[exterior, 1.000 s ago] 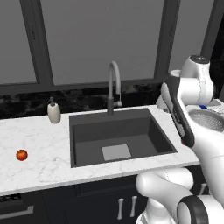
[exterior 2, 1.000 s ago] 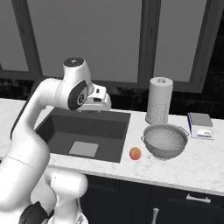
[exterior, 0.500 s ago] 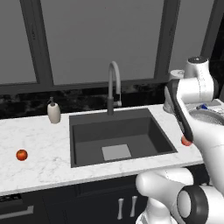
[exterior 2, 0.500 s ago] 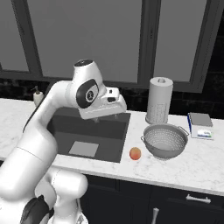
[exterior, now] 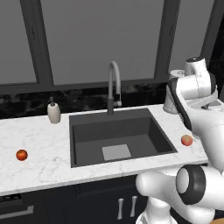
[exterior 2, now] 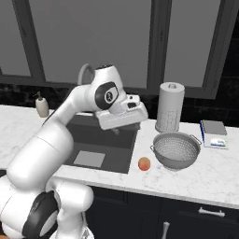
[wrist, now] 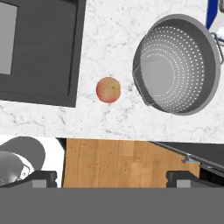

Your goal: Put the colander in the sink, put the peach, apple in the colander, and turn on the sink faucet and pour water over the colander.

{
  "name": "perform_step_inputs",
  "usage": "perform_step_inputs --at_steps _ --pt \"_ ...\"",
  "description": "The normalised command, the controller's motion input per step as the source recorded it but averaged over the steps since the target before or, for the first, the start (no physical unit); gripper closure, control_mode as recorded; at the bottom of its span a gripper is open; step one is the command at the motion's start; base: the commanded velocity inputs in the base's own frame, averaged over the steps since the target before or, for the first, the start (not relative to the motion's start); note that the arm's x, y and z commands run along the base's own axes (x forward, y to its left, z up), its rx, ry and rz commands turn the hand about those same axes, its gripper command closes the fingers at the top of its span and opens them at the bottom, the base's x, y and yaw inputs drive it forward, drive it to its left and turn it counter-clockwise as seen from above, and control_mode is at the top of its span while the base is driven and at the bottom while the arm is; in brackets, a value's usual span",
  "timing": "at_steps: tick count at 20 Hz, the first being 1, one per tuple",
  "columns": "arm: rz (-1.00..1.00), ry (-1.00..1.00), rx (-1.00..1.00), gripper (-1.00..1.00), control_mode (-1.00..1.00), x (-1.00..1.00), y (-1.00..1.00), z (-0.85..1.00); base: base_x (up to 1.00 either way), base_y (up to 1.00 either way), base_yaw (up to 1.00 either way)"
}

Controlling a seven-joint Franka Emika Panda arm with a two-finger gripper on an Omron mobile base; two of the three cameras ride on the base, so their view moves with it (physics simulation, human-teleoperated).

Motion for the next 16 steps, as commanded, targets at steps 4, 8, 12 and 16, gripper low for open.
perform_step_inputs --at_steps 4,8,12,16 --pt "0.00 -0.08 0.00 -1.00 -1.00 0.00 -0.25 -0.43 0.00 0.00 0.00" --pt "0.00 -0.15 0.00 -1.00 -1.00 0.04 -0.21 -0.37 0.00 0.00 0.00" --pt "0.00 -0.06 0.00 -1.00 -1.00 0.25 -0.19 -0.38 0.00 0.00 0.00" --pt "0.00 0.06 0.02 -1.00 -1.00 0.42 -0.27 -0.22 0.00 0.00 0.00"
